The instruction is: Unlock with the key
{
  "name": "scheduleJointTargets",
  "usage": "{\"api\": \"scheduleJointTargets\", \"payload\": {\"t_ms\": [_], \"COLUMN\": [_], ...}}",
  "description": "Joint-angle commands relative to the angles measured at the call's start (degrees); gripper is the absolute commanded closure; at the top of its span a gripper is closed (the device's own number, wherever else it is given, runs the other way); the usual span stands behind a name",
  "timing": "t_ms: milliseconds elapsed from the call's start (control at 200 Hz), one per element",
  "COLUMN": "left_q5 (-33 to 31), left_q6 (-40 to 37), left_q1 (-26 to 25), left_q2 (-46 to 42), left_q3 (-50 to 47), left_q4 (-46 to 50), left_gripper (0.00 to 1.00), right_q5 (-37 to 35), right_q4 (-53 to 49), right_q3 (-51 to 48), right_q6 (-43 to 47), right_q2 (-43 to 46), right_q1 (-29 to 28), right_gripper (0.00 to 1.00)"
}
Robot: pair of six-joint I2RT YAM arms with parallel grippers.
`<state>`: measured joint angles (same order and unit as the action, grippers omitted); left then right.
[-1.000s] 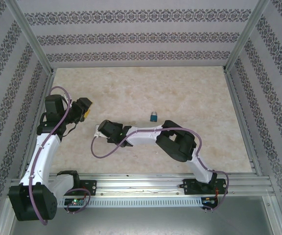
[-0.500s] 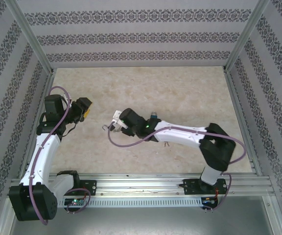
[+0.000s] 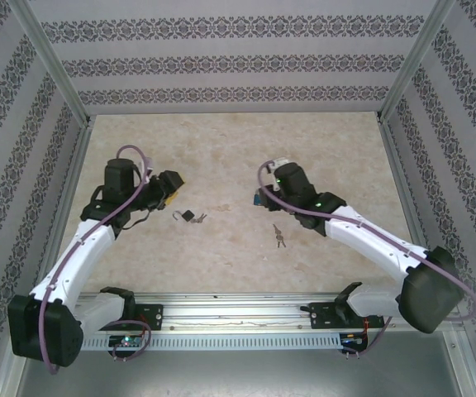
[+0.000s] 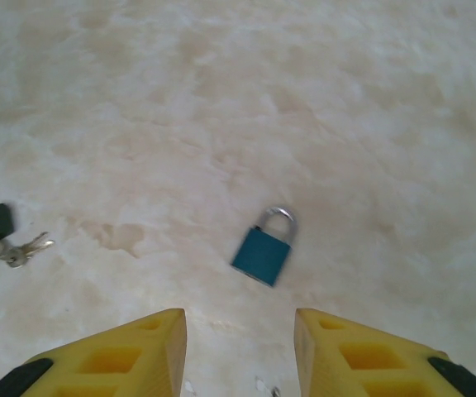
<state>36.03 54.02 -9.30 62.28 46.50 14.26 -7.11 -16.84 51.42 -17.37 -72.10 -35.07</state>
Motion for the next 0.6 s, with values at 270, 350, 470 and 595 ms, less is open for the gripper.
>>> {"api": "scheduleJointTargets", "payload": {"t_ms": [270, 350, 470, 595], "left_q5": [-7.01, -7.39, -7.47, -7.89], "left_q6": [-3.21, -3.2, -2.29, -2.12], "left_q1": [-12.13, -13.38, -13.99, -14.01], "left_q2": [12.22, 13.94, 14.84, 14.08], "left_q3": [6.53, 7.04, 6.35, 5.32], "left_q4": [-2.68, -3.09, -4.47, -4.46], "left_gripper": [0.45, 0.45, 0.46, 0.46], "right_q5": [11.04, 11.94, 11.13, 10.27], "right_q4": [-9.04, -9.7, -9.82, -9.54], "right_q3": [-1.85, -2.23, -2.99, -3.32], "right_q6": [-13.4, -14.12, -15.1, -16.26], "right_q2": [-3.13, -5.2, -8.76, -12.63], "right_q1": [9.58, 9.32, 7.85, 5.6], "right_gripper": [0.62, 0.62, 0.61, 0.59]}}
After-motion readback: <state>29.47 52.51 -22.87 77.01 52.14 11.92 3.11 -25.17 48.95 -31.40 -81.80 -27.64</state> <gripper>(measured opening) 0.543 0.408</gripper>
